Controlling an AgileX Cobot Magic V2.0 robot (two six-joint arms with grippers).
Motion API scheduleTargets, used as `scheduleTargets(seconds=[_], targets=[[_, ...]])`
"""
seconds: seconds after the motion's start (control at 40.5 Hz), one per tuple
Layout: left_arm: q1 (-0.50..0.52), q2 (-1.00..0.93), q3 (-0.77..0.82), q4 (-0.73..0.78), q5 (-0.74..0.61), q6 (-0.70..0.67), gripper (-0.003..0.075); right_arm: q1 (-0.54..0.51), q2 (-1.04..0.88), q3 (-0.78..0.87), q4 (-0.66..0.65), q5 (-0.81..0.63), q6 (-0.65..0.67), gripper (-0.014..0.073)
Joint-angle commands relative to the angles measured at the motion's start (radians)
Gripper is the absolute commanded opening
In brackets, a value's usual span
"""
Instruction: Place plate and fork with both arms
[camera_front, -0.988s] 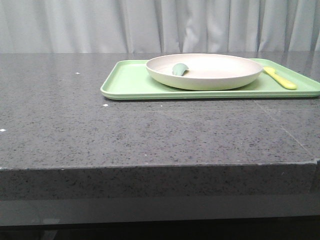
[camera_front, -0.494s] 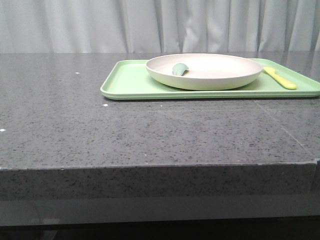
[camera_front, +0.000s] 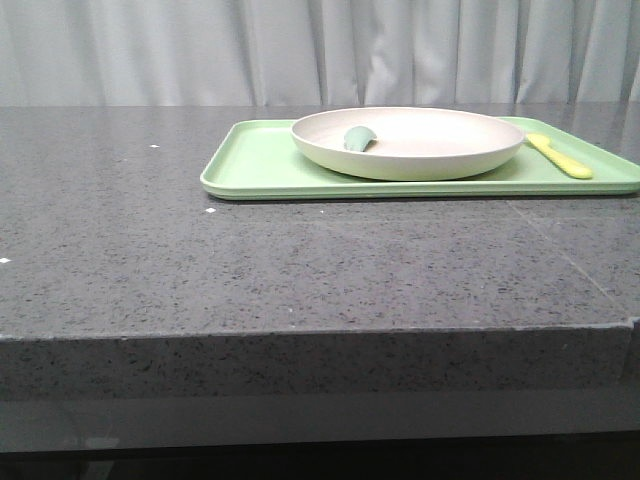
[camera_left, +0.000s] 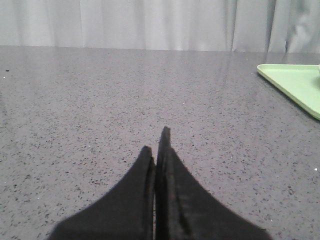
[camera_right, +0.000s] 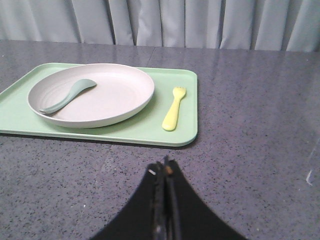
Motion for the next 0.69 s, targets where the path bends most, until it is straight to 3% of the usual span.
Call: scheduleTargets(seconds=[0.0,0.494,0.667], targets=[[0.003,-0.019,0.004,-0.002,-0.084,-0.006,-0.0018,0.001,0.008,-0.025,-0.009,-0.084,-0.01,-0.0117],[0.003,-0.019,0.004,-0.002,-0.084,-0.006,-0.0018,-0.003,0.008,-0.02,-0.03,-0.086,-0.01,-0.0117],[0.003,-0.019,0.004,-0.002,-0.084,-0.006,-0.0018,-0.055,-0.019,0.083,-0.031,-0.181,-0.01,-0.0117]])
